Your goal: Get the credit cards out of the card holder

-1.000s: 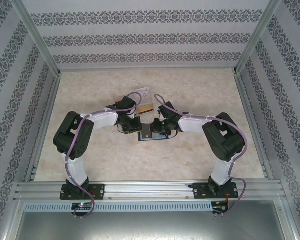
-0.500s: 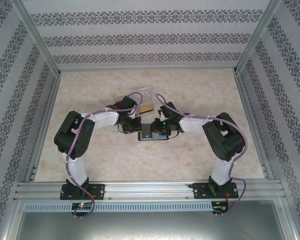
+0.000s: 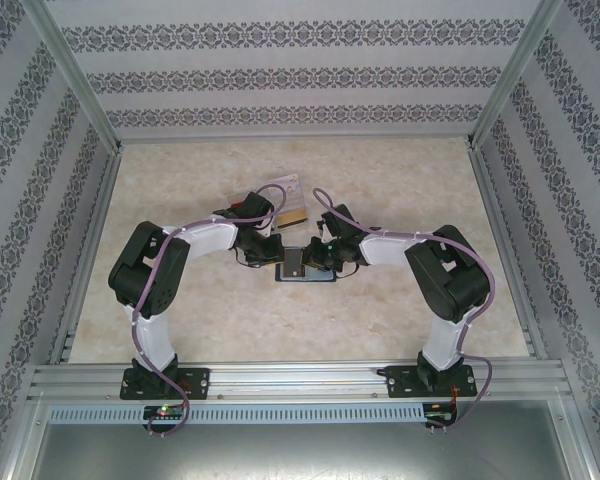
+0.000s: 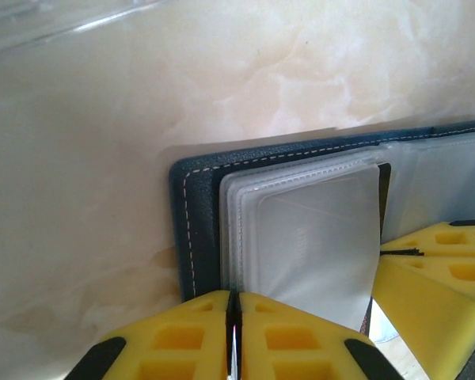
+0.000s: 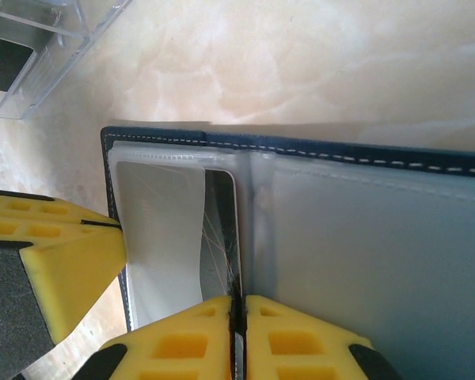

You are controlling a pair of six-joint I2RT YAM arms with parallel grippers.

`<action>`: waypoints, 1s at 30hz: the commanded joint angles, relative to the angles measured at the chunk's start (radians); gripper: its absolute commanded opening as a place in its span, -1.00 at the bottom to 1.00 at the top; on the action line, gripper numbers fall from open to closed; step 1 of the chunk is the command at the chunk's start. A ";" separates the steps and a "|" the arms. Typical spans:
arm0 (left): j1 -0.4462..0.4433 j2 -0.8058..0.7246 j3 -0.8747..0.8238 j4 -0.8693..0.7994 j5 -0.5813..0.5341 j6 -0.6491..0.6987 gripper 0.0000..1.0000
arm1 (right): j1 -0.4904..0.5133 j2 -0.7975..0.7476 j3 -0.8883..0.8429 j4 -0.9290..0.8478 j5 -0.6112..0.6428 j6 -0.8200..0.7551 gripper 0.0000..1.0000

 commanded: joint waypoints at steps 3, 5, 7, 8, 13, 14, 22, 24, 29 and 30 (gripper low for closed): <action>-0.009 0.026 0.012 -0.113 -0.061 0.049 -0.67 | -0.002 -0.032 -0.038 -0.003 0.046 -0.009 -0.79; -0.008 0.018 0.025 -0.126 -0.067 0.057 -0.65 | -0.004 -0.050 -0.050 -0.003 0.063 -0.010 -0.80; -0.008 0.012 0.034 -0.131 -0.066 0.058 -0.63 | -0.008 -0.063 -0.058 -0.002 0.072 -0.011 -0.80; -0.008 0.006 0.039 -0.133 -0.061 0.058 -0.63 | -0.009 -0.069 -0.062 0.003 0.072 -0.010 -0.80; -0.008 -0.036 0.065 -0.130 -0.029 0.064 -0.60 | -0.009 -0.078 -0.062 0.015 0.049 -0.012 -0.74; -0.008 -0.046 0.066 -0.123 -0.017 0.064 -0.60 | -0.009 -0.076 -0.062 0.020 0.042 -0.010 -0.69; -0.014 -0.052 0.048 -0.034 0.098 0.025 -0.71 | -0.009 -0.058 -0.053 0.024 0.026 -0.004 -0.44; -0.022 -0.028 0.053 -0.029 0.104 0.018 -0.75 | -0.010 -0.050 -0.047 0.020 0.023 -0.002 -0.44; -0.028 0.020 0.065 -0.041 0.079 0.014 -0.80 | -0.010 -0.043 -0.041 0.021 0.017 -0.004 -0.44; -0.029 0.028 0.068 -0.050 0.065 0.015 -0.81 | -0.010 -0.043 -0.041 0.020 0.016 -0.004 -0.45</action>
